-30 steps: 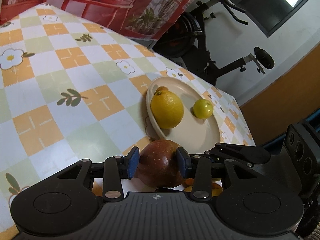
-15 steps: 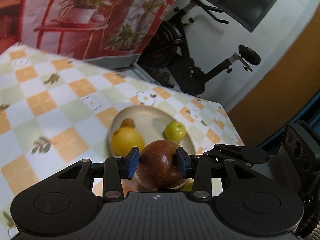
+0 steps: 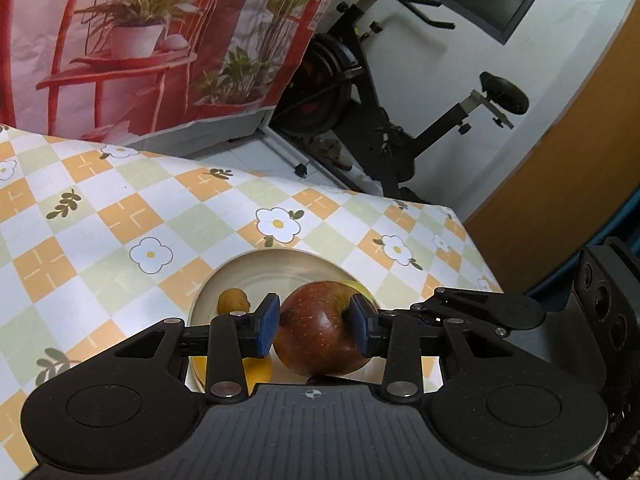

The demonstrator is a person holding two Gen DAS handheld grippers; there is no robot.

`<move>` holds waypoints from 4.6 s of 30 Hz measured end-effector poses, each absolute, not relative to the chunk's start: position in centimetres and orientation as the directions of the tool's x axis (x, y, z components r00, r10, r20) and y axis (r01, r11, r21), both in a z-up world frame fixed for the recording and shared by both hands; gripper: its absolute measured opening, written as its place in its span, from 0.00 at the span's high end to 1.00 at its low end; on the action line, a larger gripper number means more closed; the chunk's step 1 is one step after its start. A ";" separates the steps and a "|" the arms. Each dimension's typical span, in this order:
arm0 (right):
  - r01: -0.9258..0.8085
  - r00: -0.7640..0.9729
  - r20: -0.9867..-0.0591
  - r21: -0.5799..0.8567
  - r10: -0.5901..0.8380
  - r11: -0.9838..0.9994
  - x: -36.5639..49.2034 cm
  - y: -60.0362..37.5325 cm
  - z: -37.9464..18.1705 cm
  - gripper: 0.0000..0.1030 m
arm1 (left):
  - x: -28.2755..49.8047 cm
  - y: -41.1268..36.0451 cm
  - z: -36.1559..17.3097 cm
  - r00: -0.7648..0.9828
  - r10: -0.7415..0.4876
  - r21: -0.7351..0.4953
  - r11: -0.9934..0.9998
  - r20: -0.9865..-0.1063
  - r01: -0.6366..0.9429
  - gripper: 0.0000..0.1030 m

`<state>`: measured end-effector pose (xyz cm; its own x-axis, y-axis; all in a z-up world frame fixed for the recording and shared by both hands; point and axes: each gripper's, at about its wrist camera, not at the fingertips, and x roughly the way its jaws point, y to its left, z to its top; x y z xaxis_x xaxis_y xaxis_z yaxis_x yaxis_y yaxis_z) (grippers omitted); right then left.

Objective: Organize fruits
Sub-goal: 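Carry the red apple onto the beige plate and open the left gripper, then move the left gripper back to the pile toward a second red apple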

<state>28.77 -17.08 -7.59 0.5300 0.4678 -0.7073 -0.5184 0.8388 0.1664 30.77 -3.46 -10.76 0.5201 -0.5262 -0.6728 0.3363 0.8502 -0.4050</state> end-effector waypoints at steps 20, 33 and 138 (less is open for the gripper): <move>-0.487 0.541 -0.757 0.075 0.367 0.870 34.2 -16.8 -12.4 0.47 | 36.0 -4.6 -14.1 0.499 -0.494 -0.383 0.869 -0.712 0.314 0.62; -0.472 0.565 -0.752 0.045 0.340 0.881 34.7 -16.4 -12.8 0.46 | 36.5 -4.3 -14.4 0.532 -0.462 -0.361 0.887 -0.710 0.288 0.60; -0.327 0.645 -0.656 0.227 0.392 0.917 5.0 -18.2 -11.8 0.46 | 8.5 -2.7 -13.2 0.529 -0.416 -0.092 0.841 -0.739 0.533 0.50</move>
<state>4.95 -18.22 -11.79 0.6447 0.3923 -0.6561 -0.3269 0.9173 0.2272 8.50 -2.65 -13.17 0.5290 -0.4164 -0.7395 0.5329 0.8411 -0.0923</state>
